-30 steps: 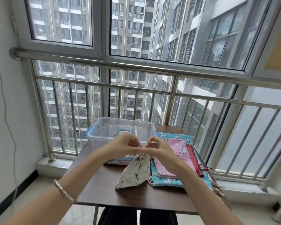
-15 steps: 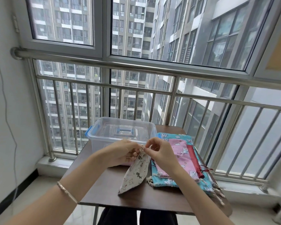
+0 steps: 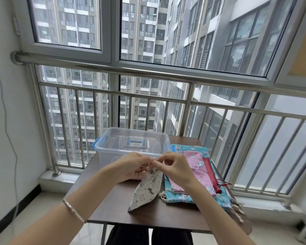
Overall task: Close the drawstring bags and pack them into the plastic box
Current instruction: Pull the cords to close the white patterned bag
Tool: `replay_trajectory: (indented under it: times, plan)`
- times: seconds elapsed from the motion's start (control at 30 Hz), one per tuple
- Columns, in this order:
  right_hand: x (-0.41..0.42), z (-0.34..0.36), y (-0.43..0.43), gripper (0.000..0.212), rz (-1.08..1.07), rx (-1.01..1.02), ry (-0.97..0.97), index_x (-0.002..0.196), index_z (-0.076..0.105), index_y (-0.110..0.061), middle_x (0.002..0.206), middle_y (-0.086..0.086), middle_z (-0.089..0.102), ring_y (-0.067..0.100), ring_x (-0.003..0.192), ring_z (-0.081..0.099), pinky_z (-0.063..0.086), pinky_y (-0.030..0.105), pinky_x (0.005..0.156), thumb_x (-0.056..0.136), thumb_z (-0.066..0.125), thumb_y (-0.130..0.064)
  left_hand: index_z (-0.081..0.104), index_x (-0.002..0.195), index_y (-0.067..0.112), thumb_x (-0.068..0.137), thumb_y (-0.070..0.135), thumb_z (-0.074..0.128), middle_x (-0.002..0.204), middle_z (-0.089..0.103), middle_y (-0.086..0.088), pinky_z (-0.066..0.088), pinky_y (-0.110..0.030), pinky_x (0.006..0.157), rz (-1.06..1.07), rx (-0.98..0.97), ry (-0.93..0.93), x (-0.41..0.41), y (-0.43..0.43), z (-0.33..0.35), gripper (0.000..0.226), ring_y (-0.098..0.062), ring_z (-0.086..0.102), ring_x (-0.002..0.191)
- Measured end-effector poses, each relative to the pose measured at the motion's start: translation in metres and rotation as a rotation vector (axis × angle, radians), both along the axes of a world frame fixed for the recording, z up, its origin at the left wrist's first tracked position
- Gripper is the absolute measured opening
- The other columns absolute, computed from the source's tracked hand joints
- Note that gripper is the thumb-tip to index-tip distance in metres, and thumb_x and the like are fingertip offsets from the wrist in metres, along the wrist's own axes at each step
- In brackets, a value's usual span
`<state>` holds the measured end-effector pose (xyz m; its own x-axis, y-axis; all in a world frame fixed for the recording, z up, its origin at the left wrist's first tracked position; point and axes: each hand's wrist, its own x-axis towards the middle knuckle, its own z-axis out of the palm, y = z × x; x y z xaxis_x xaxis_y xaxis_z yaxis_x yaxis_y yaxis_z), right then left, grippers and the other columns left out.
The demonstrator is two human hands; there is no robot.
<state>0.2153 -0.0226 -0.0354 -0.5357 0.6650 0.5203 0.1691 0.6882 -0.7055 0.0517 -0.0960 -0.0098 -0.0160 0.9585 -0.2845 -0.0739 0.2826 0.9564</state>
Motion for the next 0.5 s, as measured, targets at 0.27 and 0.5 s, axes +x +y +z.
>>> replay_trajectory:
  times: [0.27, 0.5]
  plan:
    - [0.006, -0.001, 0.006, 0.010, 0.023, -0.068, -0.042, 0.076, 0.068, -0.008, 0.061, -0.004, 0.056, 0.005, 0.054, 0.045, 0.039, 0.021, 0.052, 0.082, 0.073, -0.014, 0.073, 0.098, 0.004, 0.084, 0.011, 0.070, 0.077, 0.068, -0.004, 0.052, -0.019, 0.066, 0.059, 0.106, 0.146, -0.015, -0.002, 0.001, 0.016, -0.008, 0.059, 0.068]
    - [0.016, -0.009, 0.014, 0.006, -0.009, -0.039, -0.119, 0.074, 0.066, -0.009, 0.069, 0.007, 0.062, 0.006, 0.059, 0.050, 0.045, 0.029, 0.058, 0.079, 0.068, -0.011, 0.073, 0.088, 0.003, 0.085, 0.007, 0.069, 0.076, 0.068, -0.008, 0.052, -0.030, 0.079, 0.156, 0.170, 0.248, -0.027, -0.009, -0.012, 0.006, -0.014, 0.060, 0.071]
